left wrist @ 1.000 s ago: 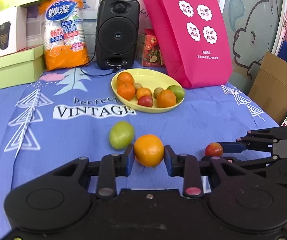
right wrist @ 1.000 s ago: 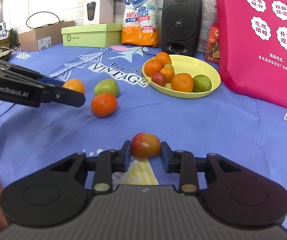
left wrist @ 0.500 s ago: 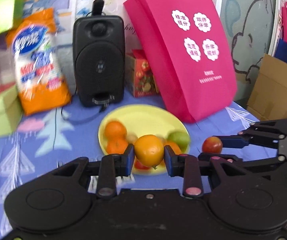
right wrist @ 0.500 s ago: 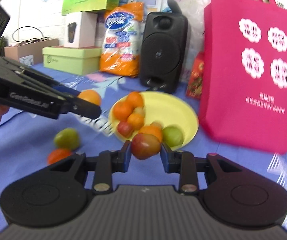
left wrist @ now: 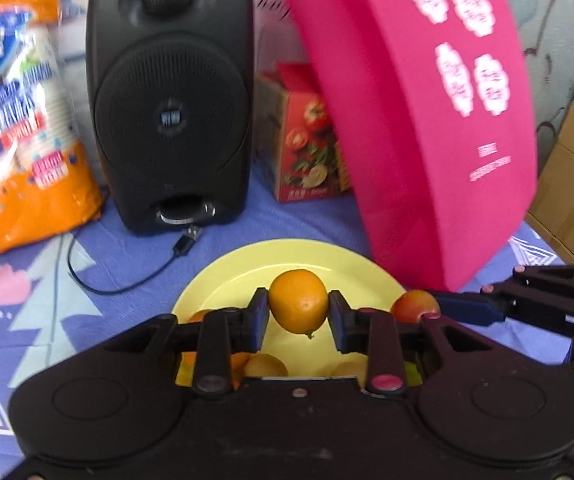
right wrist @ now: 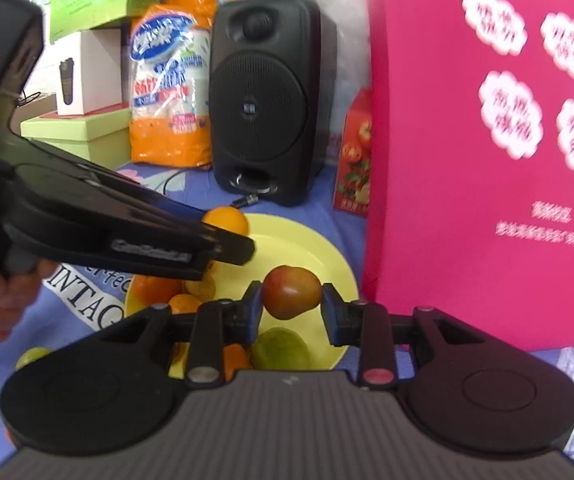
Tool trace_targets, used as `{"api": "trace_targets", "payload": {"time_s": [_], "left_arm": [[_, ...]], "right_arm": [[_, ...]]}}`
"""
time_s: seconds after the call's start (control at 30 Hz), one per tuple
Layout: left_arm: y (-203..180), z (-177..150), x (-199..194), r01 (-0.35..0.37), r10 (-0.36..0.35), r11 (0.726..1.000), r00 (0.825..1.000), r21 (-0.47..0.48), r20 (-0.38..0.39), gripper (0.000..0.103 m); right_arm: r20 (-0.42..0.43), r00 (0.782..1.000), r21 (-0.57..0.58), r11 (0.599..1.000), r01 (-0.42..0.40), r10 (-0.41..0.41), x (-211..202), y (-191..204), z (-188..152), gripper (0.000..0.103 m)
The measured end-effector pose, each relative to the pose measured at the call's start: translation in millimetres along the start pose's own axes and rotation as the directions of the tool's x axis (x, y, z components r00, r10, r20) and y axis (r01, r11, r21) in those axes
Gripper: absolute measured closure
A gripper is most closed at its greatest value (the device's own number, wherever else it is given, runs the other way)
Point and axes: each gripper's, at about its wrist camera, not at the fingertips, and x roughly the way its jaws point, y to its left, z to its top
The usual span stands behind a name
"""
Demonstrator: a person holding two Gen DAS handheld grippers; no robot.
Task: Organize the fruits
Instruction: 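Open both tools over the plate and withdraw them, then grasp the green mango with the left tool while the right tool grasps the orange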
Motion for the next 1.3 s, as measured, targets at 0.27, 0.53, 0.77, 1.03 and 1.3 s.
{"api": "trace_targets", "payload": {"time_s": [0.27,0.53,0.77,1.03,1.3], "left_arm": [[5,-7,12,-0.001,0.000,1.000,1.000,-0.019,-0.017,0.068],[10,-10,-23,-0.007,0.008,1.000,0.999,-0.020,0.034,0.047],[8,-13,-86,-0.019,0.016,1.000,0.992,0.021,0.122,0.039],[6,-66,-159,-0.072,0.058,0.995,0.978,0.065,0.201,0.038],[20,-150,-204,-0.148,0.146,0.989,0.974,-0.002,0.172,0.038]], "right_arm": [[-0.034,0.999,0.003,1.000,-0.001,0.001,23,1,-3,0.072],[-0.013,1.000,0.009,1.000,-0.005,0.005,13,4,-3,0.071],[0.061,0.998,-0.024,1.000,0.000,0.001,-31,10,6,0.071],[0.124,0.991,-0.066,0.997,-0.042,0.050,-92,33,-25,0.064],[0.046,0.992,-0.062,0.991,-0.117,0.120,-112,67,-77,0.064]]}}
